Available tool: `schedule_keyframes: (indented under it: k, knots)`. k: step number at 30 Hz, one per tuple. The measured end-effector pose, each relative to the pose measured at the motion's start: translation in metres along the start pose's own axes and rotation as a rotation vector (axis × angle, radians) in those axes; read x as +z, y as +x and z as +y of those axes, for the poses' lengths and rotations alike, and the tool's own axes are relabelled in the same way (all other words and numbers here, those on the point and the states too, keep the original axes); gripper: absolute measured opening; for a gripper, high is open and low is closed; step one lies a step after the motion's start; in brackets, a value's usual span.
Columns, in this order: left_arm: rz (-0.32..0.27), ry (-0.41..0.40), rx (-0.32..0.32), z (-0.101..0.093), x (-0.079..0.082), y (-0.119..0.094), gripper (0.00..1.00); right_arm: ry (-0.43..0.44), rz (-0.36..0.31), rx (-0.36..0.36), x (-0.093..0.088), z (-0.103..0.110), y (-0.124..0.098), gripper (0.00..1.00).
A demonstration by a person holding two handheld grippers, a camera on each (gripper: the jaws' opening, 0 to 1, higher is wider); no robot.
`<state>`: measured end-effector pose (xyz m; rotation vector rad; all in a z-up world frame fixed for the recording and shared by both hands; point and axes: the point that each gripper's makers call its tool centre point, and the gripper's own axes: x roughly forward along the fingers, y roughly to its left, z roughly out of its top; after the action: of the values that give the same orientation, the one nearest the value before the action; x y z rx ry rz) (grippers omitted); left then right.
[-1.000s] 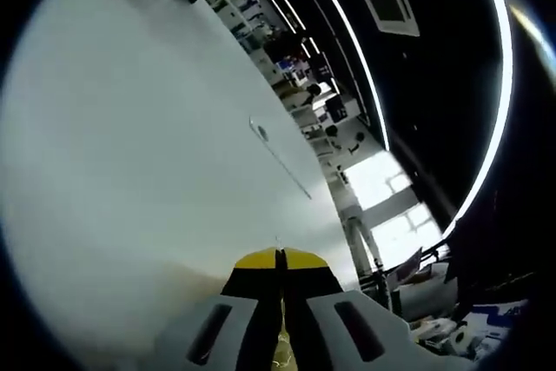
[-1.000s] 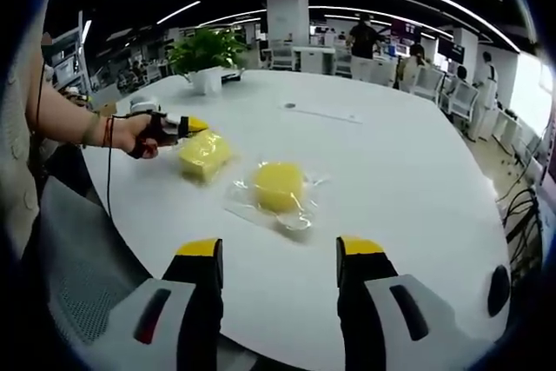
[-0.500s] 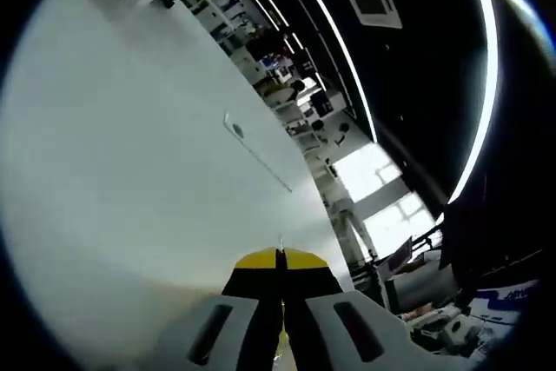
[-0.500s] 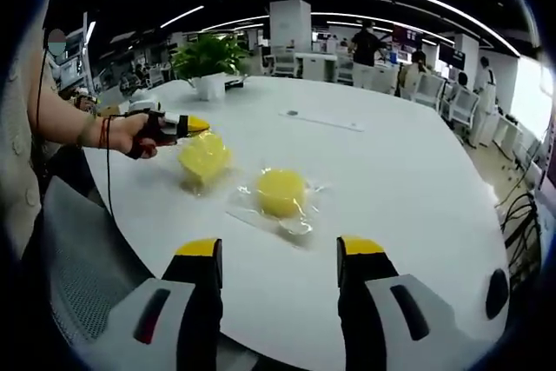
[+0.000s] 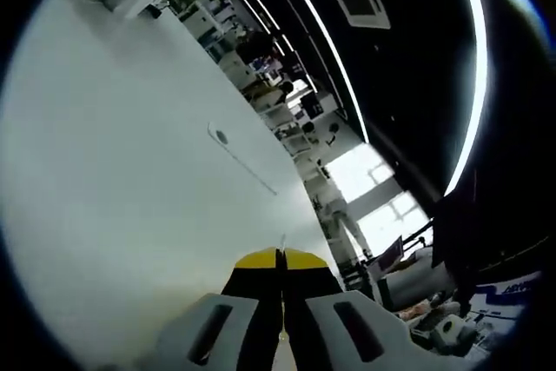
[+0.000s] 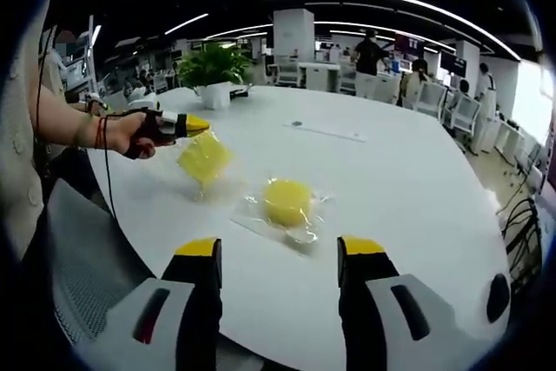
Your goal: Compare the silicone blocks by pressing each to a similar depth, holding the contact briefly, and releasing to observe deformation and rebound differences across the visible hardness samples.
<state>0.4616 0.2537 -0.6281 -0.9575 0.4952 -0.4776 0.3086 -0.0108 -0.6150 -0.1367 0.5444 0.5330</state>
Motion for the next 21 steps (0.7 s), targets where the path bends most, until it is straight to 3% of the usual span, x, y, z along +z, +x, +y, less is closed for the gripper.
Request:
schedule_keyframes:
  k: [12,21]
  knots:
    - [-0.017,0.044,-0.048,-0.032,0.011,-0.013,0.0,-0.022,-0.052,0.011,0.017,0.009,-0.004,0.5]
    - [0.012,0.198,-0.091,-0.068,0.023,-0.017,0.0,-0.056,-0.092,0.037,0.039,0.015,-0.004,0.5]
